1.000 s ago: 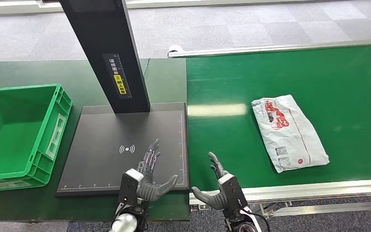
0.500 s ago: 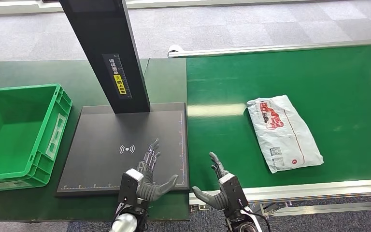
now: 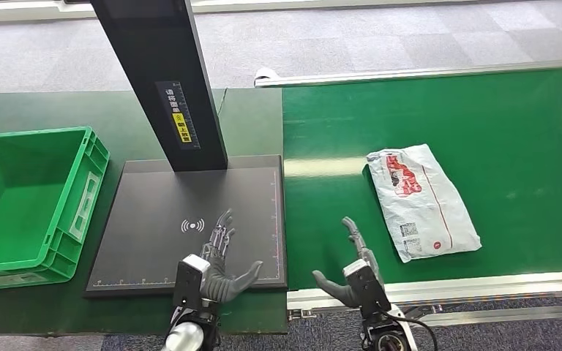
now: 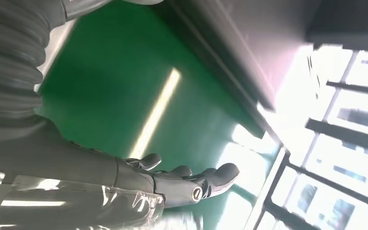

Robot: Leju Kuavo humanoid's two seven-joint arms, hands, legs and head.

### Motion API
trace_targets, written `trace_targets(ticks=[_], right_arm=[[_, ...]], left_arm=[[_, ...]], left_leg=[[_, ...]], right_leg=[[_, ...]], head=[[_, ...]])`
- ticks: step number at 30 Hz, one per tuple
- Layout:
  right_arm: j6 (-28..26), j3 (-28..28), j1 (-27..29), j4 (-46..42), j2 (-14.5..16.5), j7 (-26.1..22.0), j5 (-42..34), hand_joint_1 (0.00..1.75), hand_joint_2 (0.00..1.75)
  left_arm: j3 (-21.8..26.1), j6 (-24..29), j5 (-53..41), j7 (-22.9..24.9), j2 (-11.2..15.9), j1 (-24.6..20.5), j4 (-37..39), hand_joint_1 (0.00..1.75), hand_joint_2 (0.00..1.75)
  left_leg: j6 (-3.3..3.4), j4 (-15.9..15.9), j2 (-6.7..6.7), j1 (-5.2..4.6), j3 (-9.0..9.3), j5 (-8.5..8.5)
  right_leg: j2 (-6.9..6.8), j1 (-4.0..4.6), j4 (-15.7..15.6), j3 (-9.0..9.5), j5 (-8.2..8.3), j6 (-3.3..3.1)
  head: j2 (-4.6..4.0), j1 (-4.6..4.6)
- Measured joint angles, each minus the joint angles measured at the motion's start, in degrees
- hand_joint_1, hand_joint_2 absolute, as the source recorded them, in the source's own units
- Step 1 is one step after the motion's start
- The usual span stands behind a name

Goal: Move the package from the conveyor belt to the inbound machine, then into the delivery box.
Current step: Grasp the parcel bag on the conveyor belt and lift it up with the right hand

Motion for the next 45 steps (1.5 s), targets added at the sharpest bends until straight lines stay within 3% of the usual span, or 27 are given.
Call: trace_targets(ticks=[10,12,14,16,20,24,34,45], right_arm=[[-0.54,-1.41,-0.05,-2.37,-0.61,0.94,2.71,0.00,1.75],[-1.81,-3.12,-0.16,-4.01,-1.70,2.80,7.48,0.00,1.75],[-5.68,-6.46,-0.39,-5.11,-4.11,6.16,18.10,0.00,1.75],[-8.93,-9.19,-2.37,-1.39,-6.51,8.24,26.17,0.00,1.75],[-9.62,-10.50,-5.62,4.43,-8.03,8.71,28.54,0.00,1.75],[-9.41,-10.50,-8.71,9.71,-8.32,8.68,30.10,0.00,1.75],[-11.19,-8.17,-24.27,35.19,-8.23,9.11,37.61,0.00,1.75],[-12.38,-7.18,-30.16,47.40,-7.72,15.75,39.87,0.02,1.75]], left_arm=[[0.80,0.26,-0.12,-0.02,0.17,0.18,-0.54,0.00,1.75],[1.58,0.29,-0.53,0.10,0.23,0.44,-1.16,0.00,1.75],[3.07,0.82,-1.05,0.17,0.60,1.46,-2.45,0.00,1.75],[4.16,1.36,-1.16,0.01,1.16,2.71,-3.64,0.00,1.75],[4.67,1.42,-1.15,-0.17,1.54,3.29,-4.19,0.00,1.75],[4.73,1.23,-1.15,-0.17,1.59,3.23,-4.17,0.00,1.75],[4.23,0.33,0.12,-0.27,1.46,0.74,-2.46,0.00,1.75],[3.53,0.12,1.55,-0.32,1.15,-1.09,0.43,0.00,1.75]], left_leg=[[0.00,0.00,0.00,0.00,0.00,0.00],[0.00,0.00,-0.01,0.00,0.01,0.00],[0.00,0.00,-0.02,0.00,-0.01,-0.01],[0.01,0.00,-0.02,0.00,-0.03,0.00],[0.02,0.01,-0.03,0.00,-0.02,0.02],[0.02,0.00,0.01,0.00,-0.05,0.01],[0.07,0.03,-0.02,0.00,-0.04,0.09],[0.08,0.03,-0.03,-0.01,-0.07,0.08]], right_leg=[[0.00,0.00,0.00,0.00,0.00,0.00],[-0.01,0.00,0.00,0.00,0.00,0.00],[-0.01,0.00,0.00,-0.01,0.00,0.00],[-0.02,0.00,0.00,-0.02,0.00,0.00],[-0.02,0.00,0.00,-0.01,0.01,0.00],[-0.01,0.00,0.00,-0.03,0.01,0.00],[-0.01,0.00,0.00,-0.03,0.07,0.03],[-0.04,-0.01,0.00,-0.05,0.06,0.04]], head=[[0.00,-0.02],[0.00,-0.01],[0.00,0.00],[0.00,0.00],[0.00,0.00],[0.00,-0.02],[0.00,-0.01],[0.00,-0.01]])
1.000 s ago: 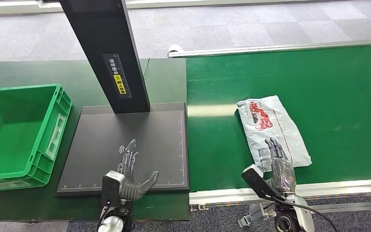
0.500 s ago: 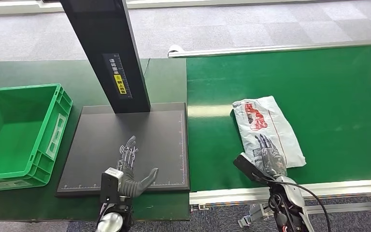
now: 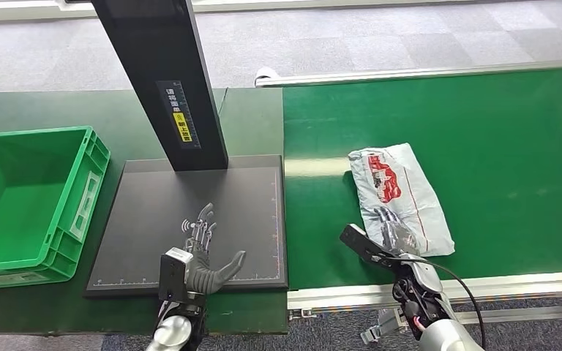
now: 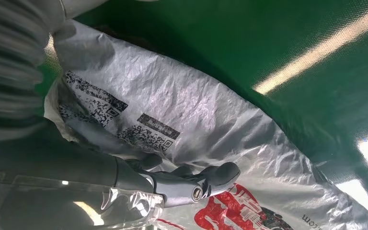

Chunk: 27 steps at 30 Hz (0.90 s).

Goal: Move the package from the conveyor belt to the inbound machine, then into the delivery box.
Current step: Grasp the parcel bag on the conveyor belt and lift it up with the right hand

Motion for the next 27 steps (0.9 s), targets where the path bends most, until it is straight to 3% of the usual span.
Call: trace_targets(ticks=[1,4,5,10,21,27], right_arm=[[-0.08,0.01,-0.27,0.52,0.07,0.15,0.09,0.37,1.75],[-0.08,0.03,-0.83,1.72,0.23,0.79,0.13,1.64,1.75],[-0.03,0.03,-0.91,2.03,0.25,1.29,0.08,1.74,1.75],[-0.15,-0.12,-0.99,2.70,0.21,3.14,-0.44,1.75,1.75],[-3.39,-1.93,1.07,-0.01,0.75,2.37,-0.93,1.75,1.75],[-1.63,-3.98,8.18,-12.05,1.67,-2.51,-8.44,1.75,1.75]], left_arm=[[0.00,0.02,0.09,0.00,0.00,-0.14,0.24,0.00,1.75],[0.00,0.06,0.21,0.00,0.00,-0.33,0.75,0.00,1.75],[0.00,0.09,0.30,0.00,0.00,-0.35,0.82,0.00,1.75],[0.01,0.38,0.75,0.11,0.00,-0.71,1.04,0.00,1.75],[0.33,1.32,-0.16,1.70,-0.02,-1.21,1.08,0.00,1.75],[1.94,3.75,-3.11,1.97,0.03,-0.09,-1.64,0.00,1.75]], left_leg=[[0.00,0.00,0.00,0.00,0.02,0.00],[0.00,0.00,0.00,0.00,0.07,0.00],[0.00,0.01,-0.02,0.00,0.09,0.00],[0.00,0.05,-0.07,-0.01,0.16,0.00],[0.01,0.05,-0.14,0.00,0.20,-0.01],[0.01,0.04,-0.44,0.00,0.07,-0.01]], right_leg=[[0.00,0.00,0.00,0.02,0.00,0.00],[-0.01,0.00,0.00,0.07,0.00,0.00],[-0.03,0.00,0.00,0.08,0.00,0.00],[-0.12,-0.01,0.00,0.17,-0.01,0.01],[-0.18,-0.01,-0.01,0.26,-0.03,0.03],[-0.37,0.00,-0.01,0.23,-0.09,0.06]], head=[[0.00,0.00],[0.00,0.00],[0.00,0.00],[0.00,0.01],[0.00,0.01],[0.00,0.01]])
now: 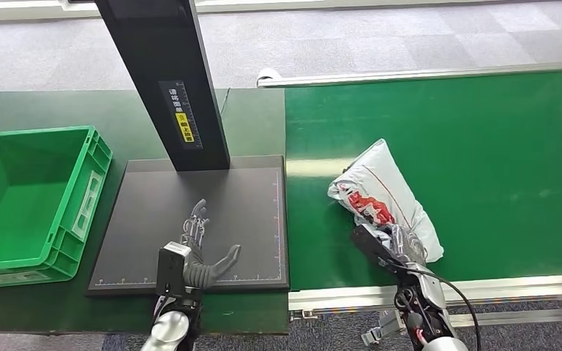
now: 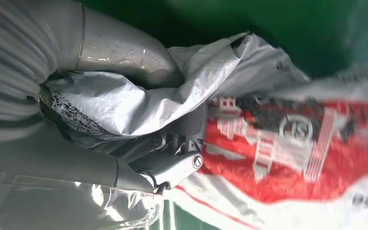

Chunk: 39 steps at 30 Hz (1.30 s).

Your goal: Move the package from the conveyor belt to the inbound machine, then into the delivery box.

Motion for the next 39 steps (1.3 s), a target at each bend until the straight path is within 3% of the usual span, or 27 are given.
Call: trace_targets(ticks=[8,11,14,18,22,28,33,39], right_arm=[[9.24,-0.10,12.64,-31.52,-0.80,-0.48,-9.69,1.75,1.75],[11.73,-0.15,14.46,-36.95,-1.13,-2.32,-12.46,1.75,1.75],[16.99,-0.18,16.20,-41.74,-1.74,-5.75,-17.65,1.75,1.75],[23.75,0.63,16.09,-46.45,-3.13,-6.83,-20.94,1.75,1.75],[28.10,5.04,10.01,-45.21,-4.29,-6.30,-21.35,1.75,1.75],[29.40,14.50,-1.14,-37.66,-3.80,-4.98,-22.32,1.75,1.75],[30.32,23.16,-9.40,-27.15,0.09,-4.44,-22.61,1.75,1.75],[30.69,30.21,-15.42,-18.65,4.77,-4.09,-24.55,1.75,1.75]], left_arm=[[3.26,3.14,-4.10,-1.01,0.97,3.57,-7.91,0.00,1.75],[3.81,3.56,-4.59,-1.38,1.15,4.18,-9.43,0.00,1.75],[4.74,4.26,-5.39,-2.09,1.39,5.16,-11.07,0.00,1.75],[6.94,4.63,-6.47,-2.82,1.71,6.00,-12.72,0.00,1.75],[9.07,5.08,-6.89,-3.31,1.86,5.71,-13.37,0.00,1.75],[10.36,7.31,-7.07,-3.88,2.02,5.25,-13.51,0.00,1.75],[11.00,9.08,-6.86,-4.07,2.44,4.65,-13.72,0.00,1.75],[11.63,9.67,-6.36,-4.07,2.89,4.20,-13.79,0.00,1.75]], left_leg=[[0.00,-0.01,-0.01,0.00,-0.30,0.00],[0.00,-0.01,0.02,0.00,-0.30,0.00],[0.00,0.00,0.03,-0.01,-0.31,0.00],[0.00,-0.02,0.04,0.00,-0.39,0.00],[0.01,-0.03,0.26,0.00,-0.40,0.06],[0.01,-0.02,0.12,0.01,-0.35,0.18],[0.01,-0.02,0.16,0.02,-0.36,0.18],[0.00,-0.03,0.16,0.03,-0.44,0.18]], right_leg=[[-0.02,0.00,0.00,-0.30,-0.02,0.01],[-0.02,-0.01,0.00,-0.30,-0.01,0.01],[-0.02,-0.01,0.00,-0.30,-0.01,0.01],[-0.02,-0.01,0.01,-0.31,-0.01,0.01],[0.10,-0.01,0.03,-0.33,0.05,-0.01],[0.03,0.01,0.07,-0.30,0.08,-0.02],[0.06,0.04,0.09,-0.39,0.08,-0.03],[0.07,0.04,0.10,-0.45,0.07,-0.03]], head=[[0.00,0.00],[0.00,0.01],[0.00,-0.01],[0.00,-0.01],[0.00,0.00],[0.00,0.00],[0.00,-0.01],[0.00,0.01]])
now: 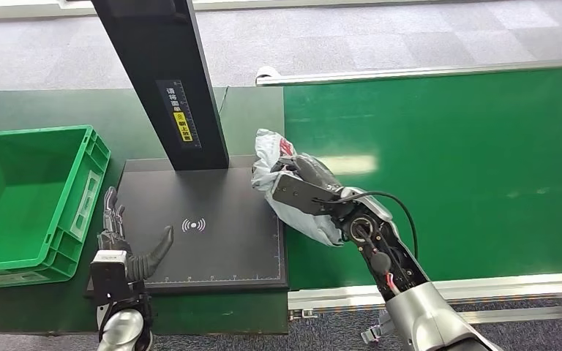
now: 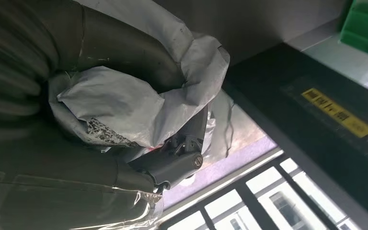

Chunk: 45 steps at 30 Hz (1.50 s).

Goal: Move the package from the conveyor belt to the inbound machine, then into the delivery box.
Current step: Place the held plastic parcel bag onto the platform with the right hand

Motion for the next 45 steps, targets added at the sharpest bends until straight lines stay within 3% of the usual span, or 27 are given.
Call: trace_targets(ticks=[7,16,21,25,38,45], right_arm=[[1.20,5.61,-5.29,6.45,5.23,1.50,-2.21,1.75,1.75],[2.98,9.45,-7.42,10.24,9.99,1.78,-3.43,1.75,1.75],[3.33,14.43,-8.92,11.22,13.29,4.00,-9.54,1.75,1.75],[2.68,18.40,-10.14,11.77,14.30,4.88,-13.13,0.00,1.75],[2.52,20.68,-10.97,17.72,14.37,2.61,-15.89,0.00,1.75],[1.75,16.73,-7.75,16.51,11.05,-1.23,-17.42,0.00,1.75]], left_arm=[[0.45,0.50,0.02,0.00,0.20,-0.80,0.00,0.00,1.75],[1.07,0.89,0.02,0.00,0.23,-1.17,-0.02,0.00,1.75],[1.10,0.88,0.17,-0.05,0.23,-1.58,0.08,0.00,1.75],[1.14,0.94,0.17,-0.07,0.23,-2.07,0.17,0.00,1.75],[2.00,0.56,-0.09,0.71,0.23,-2.23,1.03,0.00,1.75],[3.36,0.38,-1.08,1.20,0.17,-1.05,0.89,0.00,1.75]], left_leg=[[0.00,0.01,0.03,0.00,0.00,0.00],[0.00,0.00,0.05,0.00,-0.04,0.00],[-0.01,0.00,0.04,0.01,-0.05,0.00],[0.00,0.00,0.03,0.00,-0.05,0.00],[-0.01,0.02,0.00,-0.01,-0.04,0.00],[0.00,0.03,-0.05,-0.01,-0.02,0.00]], right_leg=[[0.02,0.00,0.00,-0.04,0.01,-0.01],[0.03,0.00,0.00,-0.08,0.00,-0.01],[0.03,0.01,0.00,-0.12,0.00,-0.01],[0.02,0.00,0.00,-0.11,0.00,-0.01],[0.02,0.00,-0.01,-0.12,0.00,-0.01],[0.01,-0.01,-0.02,-0.08,0.00,-0.01]], head=[[0.00,-0.01],[0.00,0.02],[0.00,0.00],[0.00,0.02],[0.00,0.01],[0.00,0.02]])
